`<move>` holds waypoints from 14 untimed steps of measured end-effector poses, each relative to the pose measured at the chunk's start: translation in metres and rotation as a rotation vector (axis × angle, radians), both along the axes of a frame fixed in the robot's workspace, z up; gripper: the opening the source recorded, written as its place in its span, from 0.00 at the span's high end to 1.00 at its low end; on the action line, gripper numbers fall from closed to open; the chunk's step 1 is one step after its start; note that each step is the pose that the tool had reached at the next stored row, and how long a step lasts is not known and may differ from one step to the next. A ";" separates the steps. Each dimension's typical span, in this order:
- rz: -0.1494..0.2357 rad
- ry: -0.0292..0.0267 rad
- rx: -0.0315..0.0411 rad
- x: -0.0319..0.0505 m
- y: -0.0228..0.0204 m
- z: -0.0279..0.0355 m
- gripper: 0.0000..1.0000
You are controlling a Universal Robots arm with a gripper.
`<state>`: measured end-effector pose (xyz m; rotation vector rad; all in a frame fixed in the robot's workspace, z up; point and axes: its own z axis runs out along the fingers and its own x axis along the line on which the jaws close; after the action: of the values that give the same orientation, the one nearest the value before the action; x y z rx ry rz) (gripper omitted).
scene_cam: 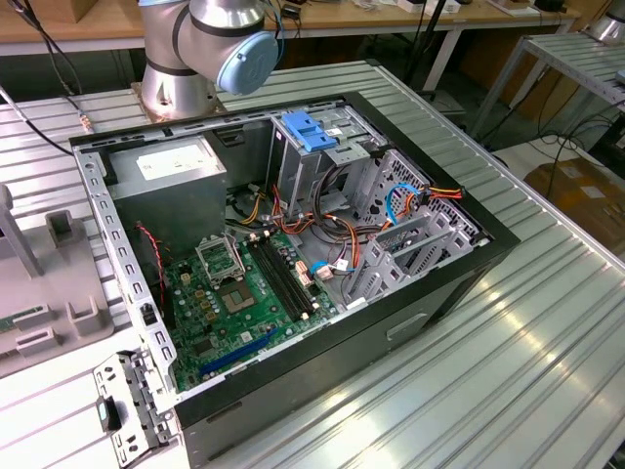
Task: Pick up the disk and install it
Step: 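Pick up the disk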
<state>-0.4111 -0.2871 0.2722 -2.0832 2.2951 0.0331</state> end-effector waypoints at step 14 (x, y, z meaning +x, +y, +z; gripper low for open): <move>0.000 -0.0002 0.0001 0.0000 0.0000 0.0005 0.64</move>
<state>-0.4111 -0.2871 0.2727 -2.0831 2.2950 0.0330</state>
